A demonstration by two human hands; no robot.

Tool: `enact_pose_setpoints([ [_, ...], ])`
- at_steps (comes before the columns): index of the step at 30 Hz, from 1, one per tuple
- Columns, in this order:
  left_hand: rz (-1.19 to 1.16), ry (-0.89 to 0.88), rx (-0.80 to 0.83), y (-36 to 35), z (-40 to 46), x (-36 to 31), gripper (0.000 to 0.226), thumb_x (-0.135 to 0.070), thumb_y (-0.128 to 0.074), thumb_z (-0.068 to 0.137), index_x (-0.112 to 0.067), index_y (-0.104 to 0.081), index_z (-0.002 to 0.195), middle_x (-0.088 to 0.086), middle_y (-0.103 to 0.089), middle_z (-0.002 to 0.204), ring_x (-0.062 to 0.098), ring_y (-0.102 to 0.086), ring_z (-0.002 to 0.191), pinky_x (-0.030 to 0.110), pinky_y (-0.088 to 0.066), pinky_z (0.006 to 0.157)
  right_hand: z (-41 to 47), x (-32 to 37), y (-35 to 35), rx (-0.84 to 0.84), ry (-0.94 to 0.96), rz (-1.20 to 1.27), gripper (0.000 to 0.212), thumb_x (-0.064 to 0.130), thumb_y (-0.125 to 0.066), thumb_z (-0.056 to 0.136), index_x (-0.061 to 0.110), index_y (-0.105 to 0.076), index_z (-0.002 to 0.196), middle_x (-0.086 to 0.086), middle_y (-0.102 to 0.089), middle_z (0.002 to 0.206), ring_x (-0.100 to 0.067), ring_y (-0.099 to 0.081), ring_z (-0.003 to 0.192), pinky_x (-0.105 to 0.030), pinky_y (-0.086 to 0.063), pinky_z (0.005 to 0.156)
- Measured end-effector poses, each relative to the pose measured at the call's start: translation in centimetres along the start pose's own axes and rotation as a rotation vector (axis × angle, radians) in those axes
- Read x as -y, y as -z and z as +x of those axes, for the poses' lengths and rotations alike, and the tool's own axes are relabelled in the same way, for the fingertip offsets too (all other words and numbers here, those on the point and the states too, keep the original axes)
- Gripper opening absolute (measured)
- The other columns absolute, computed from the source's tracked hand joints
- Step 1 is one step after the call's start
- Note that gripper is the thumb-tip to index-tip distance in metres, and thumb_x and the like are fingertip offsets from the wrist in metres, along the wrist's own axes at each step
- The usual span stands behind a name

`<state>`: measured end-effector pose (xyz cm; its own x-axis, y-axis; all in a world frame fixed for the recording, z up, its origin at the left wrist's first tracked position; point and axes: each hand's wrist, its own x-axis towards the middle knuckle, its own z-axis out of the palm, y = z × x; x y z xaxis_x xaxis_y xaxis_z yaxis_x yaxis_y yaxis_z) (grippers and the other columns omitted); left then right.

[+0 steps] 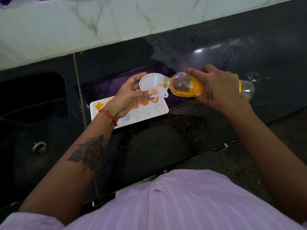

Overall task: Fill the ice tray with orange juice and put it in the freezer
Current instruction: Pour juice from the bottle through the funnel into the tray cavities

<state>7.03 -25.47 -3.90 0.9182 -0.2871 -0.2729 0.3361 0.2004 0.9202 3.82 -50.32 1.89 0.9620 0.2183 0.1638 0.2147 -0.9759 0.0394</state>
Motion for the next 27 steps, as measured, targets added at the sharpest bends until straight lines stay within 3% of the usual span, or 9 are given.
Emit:
enact_pose_setpoints([
  [13,-0.081,-0.046,-0.023,0.1,-1.2,-0.9,0.06,0.012,-0.062,0.077,-0.013,-0.047,0.13,0.007,-0.066,0.114,0.026,-0.07,0.098,0.036,-0.059,0.076,0.1,1.0,0.2,0.063,-0.046,0.214,0.085,0.036,-0.078,0.064,0.039,-0.033,0.137,-0.006,-0.055,0.111,-0.033,-0.056,0.097,-0.041,-0.041,0.077],
  [19,-0.104,-0.081,-0.061,1.7,-3.3,-1.3,0.06,0.012,-0.061,0.077,-0.012,-0.048,0.13,0.001,-0.069,0.106,0.025,-0.07,0.098,0.036,-0.059,0.076,0.2,2.8,0.3,0.042,-0.007,0.264,0.088,0.039,-0.08,0.061,0.039,-0.034,0.137,-0.005,-0.057,0.11,-0.03,-0.056,0.097,-0.036,-0.04,0.076],
  [27,-0.072,-0.126,-0.139,6.1,-8.0,-1.4,0.068,0.001,-0.071,0.065,-0.016,-0.05,0.128,0.007,-0.062,0.12,0.025,-0.067,0.104,0.033,-0.058,0.074,0.8,7.3,0.3,0.037,0.129,0.307,0.085,0.036,-0.078,0.06,0.039,-0.038,0.135,-0.003,-0.057,0.11,-0.031,-0.056,0.096,-0.033,-0.035,0.071],
])
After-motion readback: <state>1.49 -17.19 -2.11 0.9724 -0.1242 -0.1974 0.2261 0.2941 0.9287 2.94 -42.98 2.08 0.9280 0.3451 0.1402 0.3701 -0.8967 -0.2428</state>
